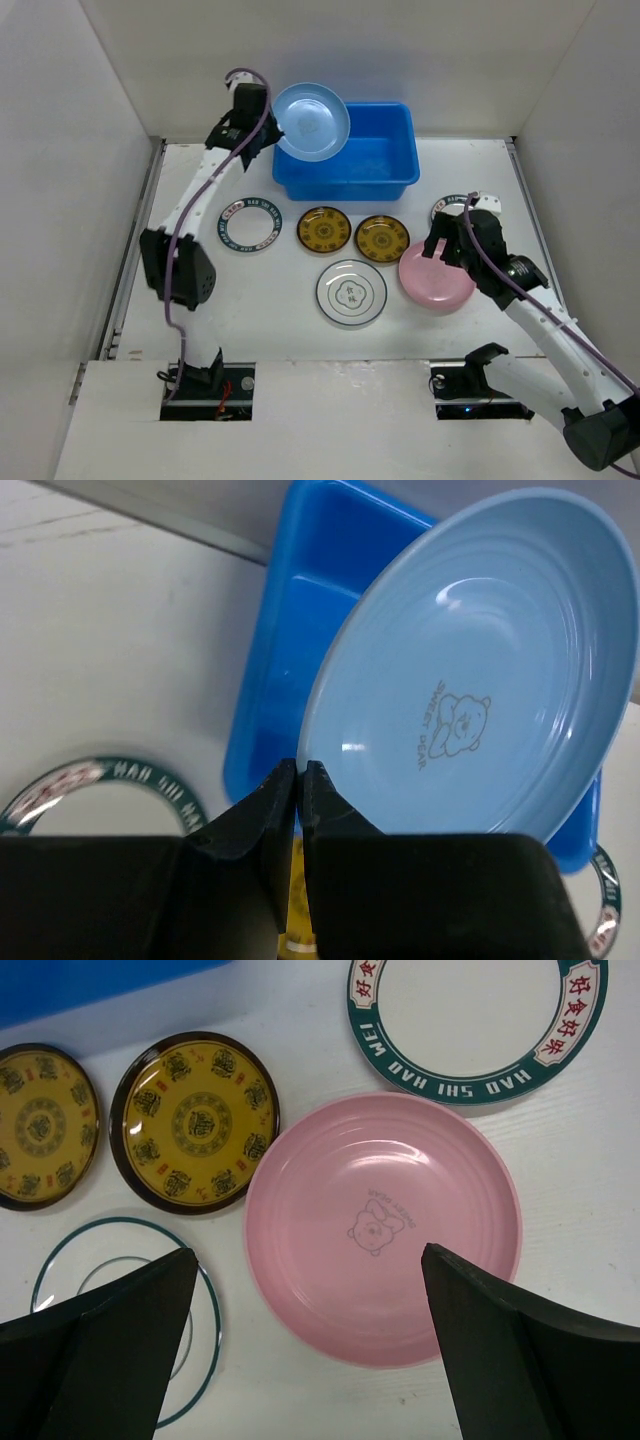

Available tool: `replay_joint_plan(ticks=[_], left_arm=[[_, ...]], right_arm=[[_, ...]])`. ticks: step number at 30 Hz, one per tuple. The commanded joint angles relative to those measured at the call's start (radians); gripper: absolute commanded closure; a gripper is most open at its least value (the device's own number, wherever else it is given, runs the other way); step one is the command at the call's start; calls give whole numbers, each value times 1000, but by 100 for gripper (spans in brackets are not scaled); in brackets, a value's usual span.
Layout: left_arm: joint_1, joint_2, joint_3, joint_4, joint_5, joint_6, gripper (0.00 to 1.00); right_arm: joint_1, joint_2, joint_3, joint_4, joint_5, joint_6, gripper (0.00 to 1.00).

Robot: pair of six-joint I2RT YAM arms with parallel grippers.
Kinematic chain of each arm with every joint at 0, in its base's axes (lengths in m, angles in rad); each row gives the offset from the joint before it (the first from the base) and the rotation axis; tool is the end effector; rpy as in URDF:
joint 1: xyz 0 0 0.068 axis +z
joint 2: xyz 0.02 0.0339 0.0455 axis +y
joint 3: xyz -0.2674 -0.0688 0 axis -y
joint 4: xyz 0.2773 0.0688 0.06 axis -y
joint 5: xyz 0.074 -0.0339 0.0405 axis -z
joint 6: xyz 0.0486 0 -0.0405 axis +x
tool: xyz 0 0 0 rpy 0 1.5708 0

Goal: Place the plates into the plastic bin on the countertop

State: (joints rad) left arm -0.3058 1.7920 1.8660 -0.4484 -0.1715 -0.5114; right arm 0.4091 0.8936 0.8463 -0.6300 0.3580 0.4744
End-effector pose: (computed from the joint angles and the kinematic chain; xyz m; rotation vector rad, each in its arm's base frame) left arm 0.4452 -0.1318 0.4101 -0.3145 1.9325 -0.3751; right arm 0.2136 0.0740 0.2938 0.2614 2.1840 0.0904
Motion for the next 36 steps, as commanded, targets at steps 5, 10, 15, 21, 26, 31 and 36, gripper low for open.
replay_joint_plan(ticks=[5,10,15,21,26,31,36], left_arm=[[-57,276,182,282,35,65,98],[-75,392,177,352,29,111,97],[-98,469,159,413,36,186,91],[-123,506,163,479,38,281,58],[-134,423,176,487,29,317,14],[-149,241,174,462,-8,344,0],[-184,-33,-11,372,-156,336,0]], right_arm=[[-8,-61,47,-66,13,20,0],[-13,-105,31,-123,32,46,0],[-28,-125,10,-157,44,52,0],[-34,-133,-16,-161,32,52,0],[-57,-91,-47,-178,41,62,0],[-181,-38,-79,-152,-25,135,0],[-296,14,-144,-99,-125,199,2]])
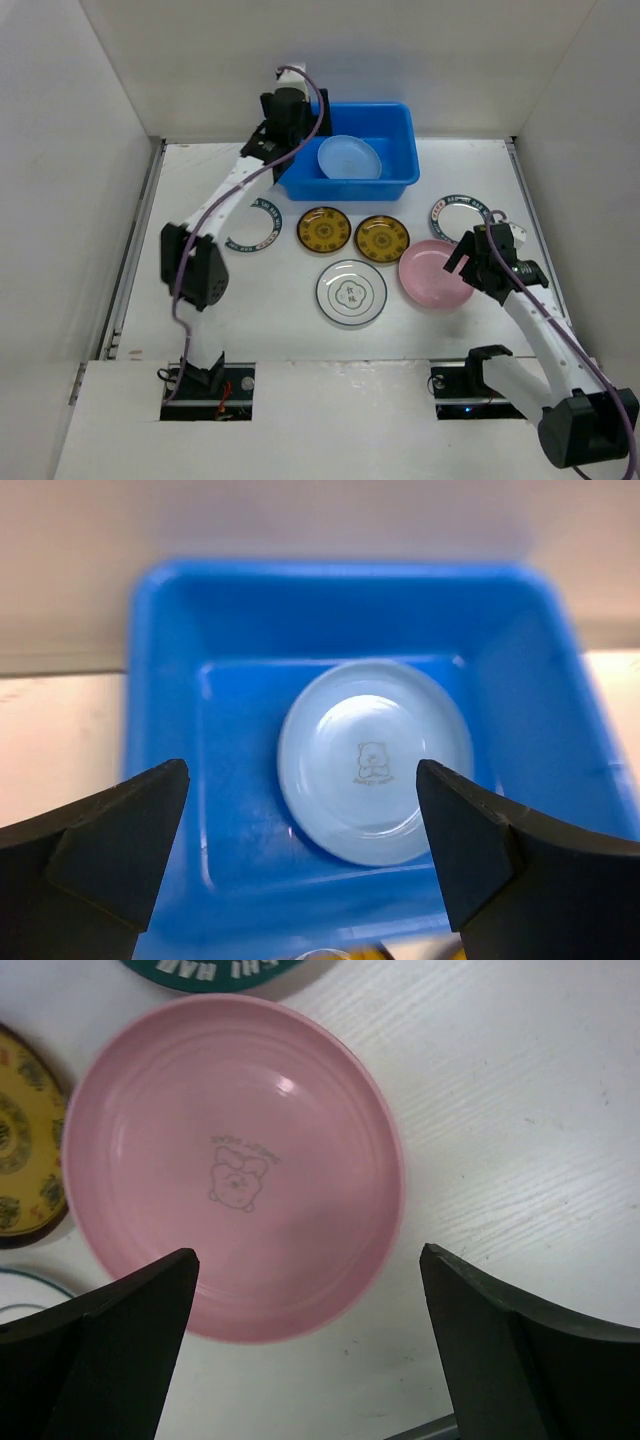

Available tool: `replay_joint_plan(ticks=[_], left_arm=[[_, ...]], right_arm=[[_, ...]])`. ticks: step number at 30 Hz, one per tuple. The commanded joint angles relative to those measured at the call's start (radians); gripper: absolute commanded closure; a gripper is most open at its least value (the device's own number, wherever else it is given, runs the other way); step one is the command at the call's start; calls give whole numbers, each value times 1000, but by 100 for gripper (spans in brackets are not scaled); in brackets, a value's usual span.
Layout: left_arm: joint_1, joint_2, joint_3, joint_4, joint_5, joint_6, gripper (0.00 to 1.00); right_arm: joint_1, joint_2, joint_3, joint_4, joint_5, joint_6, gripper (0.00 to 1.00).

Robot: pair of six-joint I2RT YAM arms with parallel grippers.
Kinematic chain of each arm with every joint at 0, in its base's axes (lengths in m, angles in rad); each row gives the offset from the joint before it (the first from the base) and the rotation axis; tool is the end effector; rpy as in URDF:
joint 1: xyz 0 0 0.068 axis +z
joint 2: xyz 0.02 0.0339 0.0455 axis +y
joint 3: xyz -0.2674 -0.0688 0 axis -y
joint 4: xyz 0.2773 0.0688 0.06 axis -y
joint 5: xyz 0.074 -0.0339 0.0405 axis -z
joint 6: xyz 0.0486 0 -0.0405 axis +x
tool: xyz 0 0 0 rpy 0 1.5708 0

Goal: Place the plates into the plastic bin on the countertop

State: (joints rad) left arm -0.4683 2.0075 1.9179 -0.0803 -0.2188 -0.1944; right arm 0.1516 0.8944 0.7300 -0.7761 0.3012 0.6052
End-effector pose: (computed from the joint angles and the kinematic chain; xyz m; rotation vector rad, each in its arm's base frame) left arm 0.4816 -0.2318 0.3702 0.0779 1.7440 -0.2962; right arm 0.2068 0.0170 0.2386 0.6689 2.3597 -0.0504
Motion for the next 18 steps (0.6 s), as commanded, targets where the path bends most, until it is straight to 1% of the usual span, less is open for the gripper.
replay_joint_plan(ticks=[1,5,8,11,14,16,18], left_arm=[[-28,-309,-130,-2,-135,16,0],[-63,-536,-435,-6,-218,-8,0],[-86,-682,-618,-50,-254,-45,0],[-85,-795,-721,-149,-257,-101,0],[-69,-895,-805,-226,-255,-148,0],[-56,-959,-858,-254,-257,-161,0],[-39,-1010,-899,-282,-254,-169,0]], right_arm=[[-53,18,-52,64,-74,97,3],[-85,24,-102,92,-86,209,3],[-129,40,-145,113,-135,287,6],[-171,64,-182,124,-148,329,10],[-183,86,-208,146,-149,350,15],[-186,100,-219,158,-149,364,20],[-185,116,-231,178,-151,384,29]])
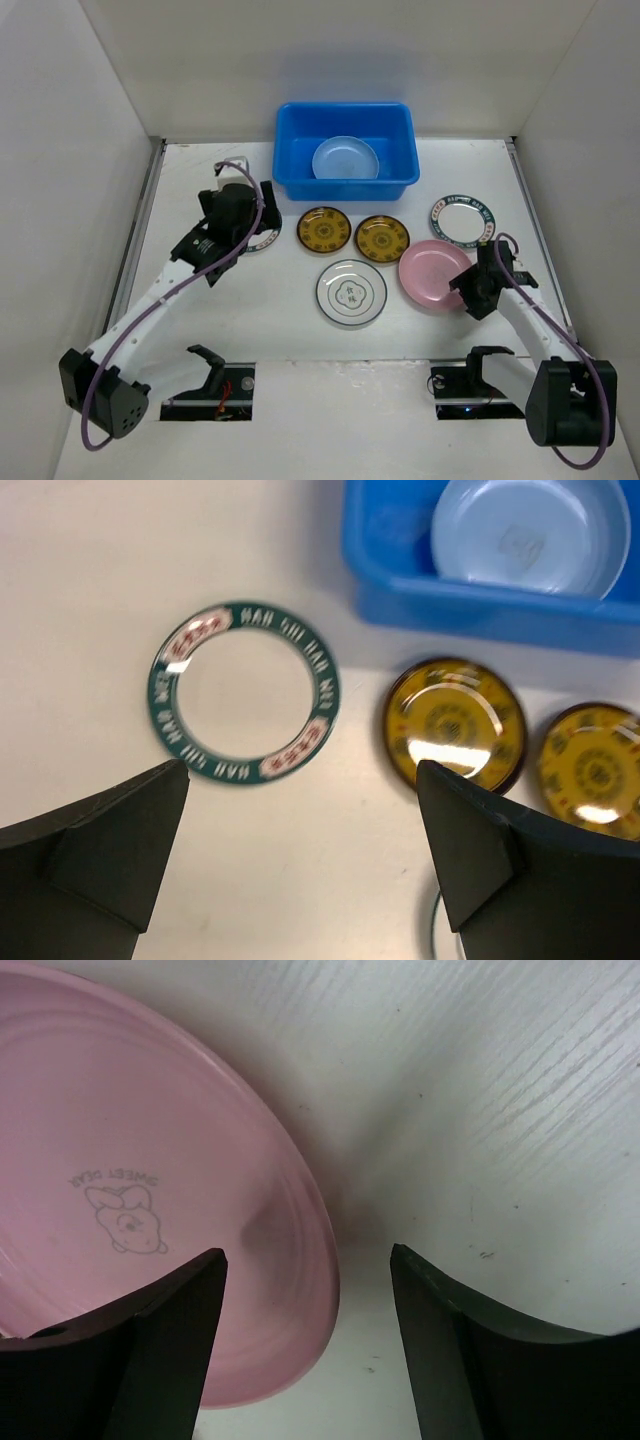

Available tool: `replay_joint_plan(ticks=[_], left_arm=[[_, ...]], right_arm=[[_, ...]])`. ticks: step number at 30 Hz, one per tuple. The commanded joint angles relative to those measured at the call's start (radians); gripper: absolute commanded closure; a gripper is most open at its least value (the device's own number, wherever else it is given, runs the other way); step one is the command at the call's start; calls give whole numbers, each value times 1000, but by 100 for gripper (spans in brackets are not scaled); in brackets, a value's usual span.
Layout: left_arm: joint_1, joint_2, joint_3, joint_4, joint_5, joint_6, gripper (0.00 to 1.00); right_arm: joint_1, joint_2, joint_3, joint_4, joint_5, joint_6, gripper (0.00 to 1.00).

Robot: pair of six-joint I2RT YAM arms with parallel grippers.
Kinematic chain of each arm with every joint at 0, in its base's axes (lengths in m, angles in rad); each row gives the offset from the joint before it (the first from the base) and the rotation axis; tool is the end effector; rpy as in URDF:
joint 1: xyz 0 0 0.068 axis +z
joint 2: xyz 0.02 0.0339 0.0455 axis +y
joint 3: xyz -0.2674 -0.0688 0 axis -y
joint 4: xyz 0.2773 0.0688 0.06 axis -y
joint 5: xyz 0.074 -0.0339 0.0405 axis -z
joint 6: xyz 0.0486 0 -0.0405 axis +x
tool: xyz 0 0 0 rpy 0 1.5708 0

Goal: Place the plates into the plastic bin on the countertop

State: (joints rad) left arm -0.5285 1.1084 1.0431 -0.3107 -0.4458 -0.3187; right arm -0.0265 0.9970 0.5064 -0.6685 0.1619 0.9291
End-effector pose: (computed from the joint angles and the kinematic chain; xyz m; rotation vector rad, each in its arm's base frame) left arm 0.2618 -0.1286 0.3513 -0.0919 1.9087 -0.1379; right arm 0.1962 -0.0130 0.1486 1.2829 2.3779 0.0488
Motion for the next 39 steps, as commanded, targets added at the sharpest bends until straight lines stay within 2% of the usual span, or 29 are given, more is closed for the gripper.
replay_joint_plan(ticks=[1,8,9,14,19,23,28,33,39], left_arm=[[32,-131,-37,-68,-24,-48,0],[87,-209,-64,-153,-7,-43,0],[94,-211,-64,-156,-2,-43,0],[114,-199,-49,-160,25,-42,0],[118,-171,-43,-162,35,-42,0],[123,-148,-60,-165,47,-48,0],[126,-147,-103,-172,74,-66,0],[132,-189,-161,-217,101,-124,0],[115,-306,-241,-284,114,-255,0]], right_arm=[[-8,20,-12,76,-12,68,35],[-3,-12,-22,50,7,117,97],[-3,-29,-19,32,10,125,100],[-3,-170,40,-116,33,155,100],[23,-354,187,-318,22,185,100],[70,-361,338,-355,8,175,100],[191,-140,602,-209,63,88,100],[288,236,912,-60,166,-114,100],[314,703,1347,3,169,-278,100]])
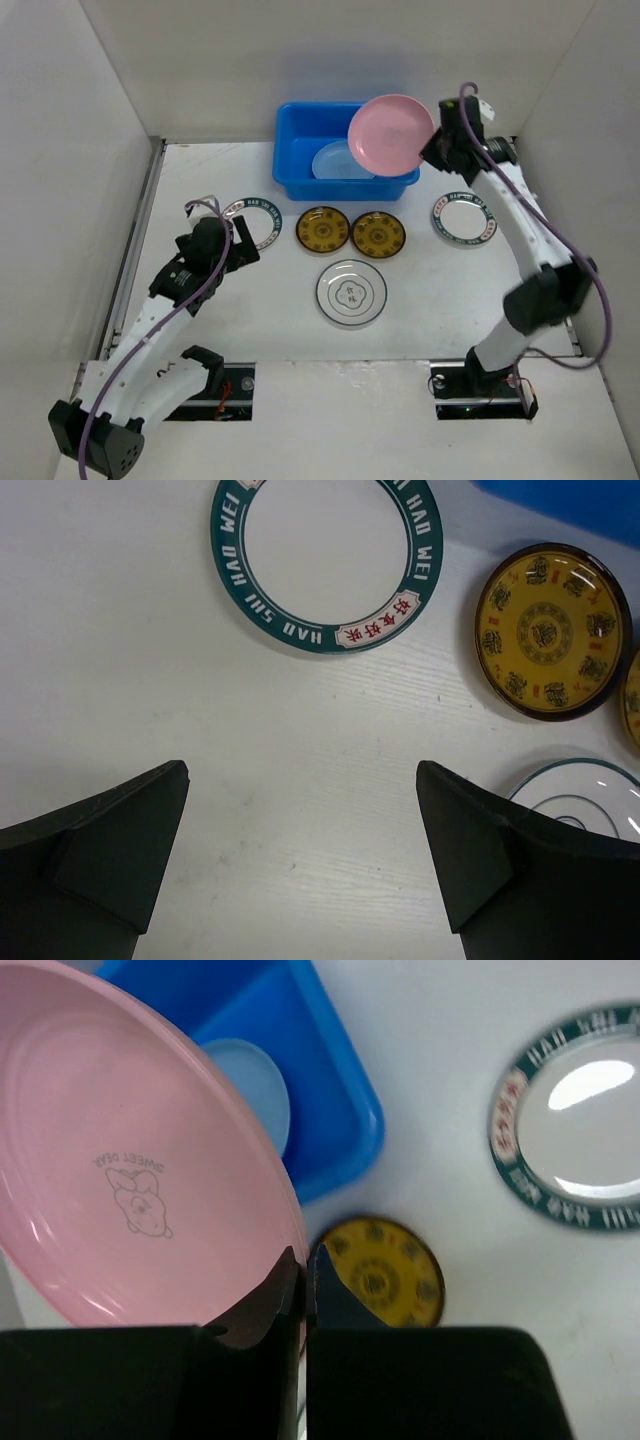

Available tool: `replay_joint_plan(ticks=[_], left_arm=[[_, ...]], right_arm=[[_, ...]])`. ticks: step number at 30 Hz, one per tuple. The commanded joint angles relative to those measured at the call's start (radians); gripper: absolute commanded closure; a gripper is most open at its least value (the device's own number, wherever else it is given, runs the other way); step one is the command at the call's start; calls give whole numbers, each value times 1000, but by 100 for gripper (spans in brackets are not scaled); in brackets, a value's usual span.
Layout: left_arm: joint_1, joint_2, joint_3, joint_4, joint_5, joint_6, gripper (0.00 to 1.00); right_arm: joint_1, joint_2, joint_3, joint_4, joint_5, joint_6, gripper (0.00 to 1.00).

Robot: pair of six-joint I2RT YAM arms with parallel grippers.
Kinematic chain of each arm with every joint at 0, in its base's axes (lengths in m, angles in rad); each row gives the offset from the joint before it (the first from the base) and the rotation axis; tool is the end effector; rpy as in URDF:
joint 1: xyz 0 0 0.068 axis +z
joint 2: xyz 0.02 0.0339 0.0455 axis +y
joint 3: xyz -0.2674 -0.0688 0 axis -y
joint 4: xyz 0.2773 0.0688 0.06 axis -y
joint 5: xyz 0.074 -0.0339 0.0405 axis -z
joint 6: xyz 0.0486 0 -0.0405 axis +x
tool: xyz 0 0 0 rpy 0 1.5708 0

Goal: Place the plates into the plastic bin on the countertop

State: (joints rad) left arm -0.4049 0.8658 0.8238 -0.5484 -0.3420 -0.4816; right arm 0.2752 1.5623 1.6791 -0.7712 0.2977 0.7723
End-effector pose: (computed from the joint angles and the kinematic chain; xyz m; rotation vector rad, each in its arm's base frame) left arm 0.2140 -0.0740 0.2988 -0.2762 2.1087 -0.1543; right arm 0.3712 0.0900 0.3995 0.6982 2.0901 0.2567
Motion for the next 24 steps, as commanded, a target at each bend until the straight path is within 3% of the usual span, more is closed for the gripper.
replay_joint_plan(ticks=[1,4,8,17,21,22,24], left_arm=[[-13,-82,-34,-60,11,-115,0],[-13,-132,-66,-99,6,-176,0],[1,-192,-104,-140,-2,-239,0],[28,-246,-150,-159,9,-282,0],[27,-243,-147,-168,17,-282,0],[27,-243,-150,-168,18,-284,0],[25,-244,-160,-168,23,-287,0]], right_arm=[[15,215,253,101,38,-143,100],[26,425,462,76,40,-176,100],[35,611,617,52,27,-182,99],[63,765,660,69,3,-196,95],[68,791,663,89,-15,-197,85],[69,801,666,93,-17,-200,74],[74,814,672,95,-20,-205,65]])
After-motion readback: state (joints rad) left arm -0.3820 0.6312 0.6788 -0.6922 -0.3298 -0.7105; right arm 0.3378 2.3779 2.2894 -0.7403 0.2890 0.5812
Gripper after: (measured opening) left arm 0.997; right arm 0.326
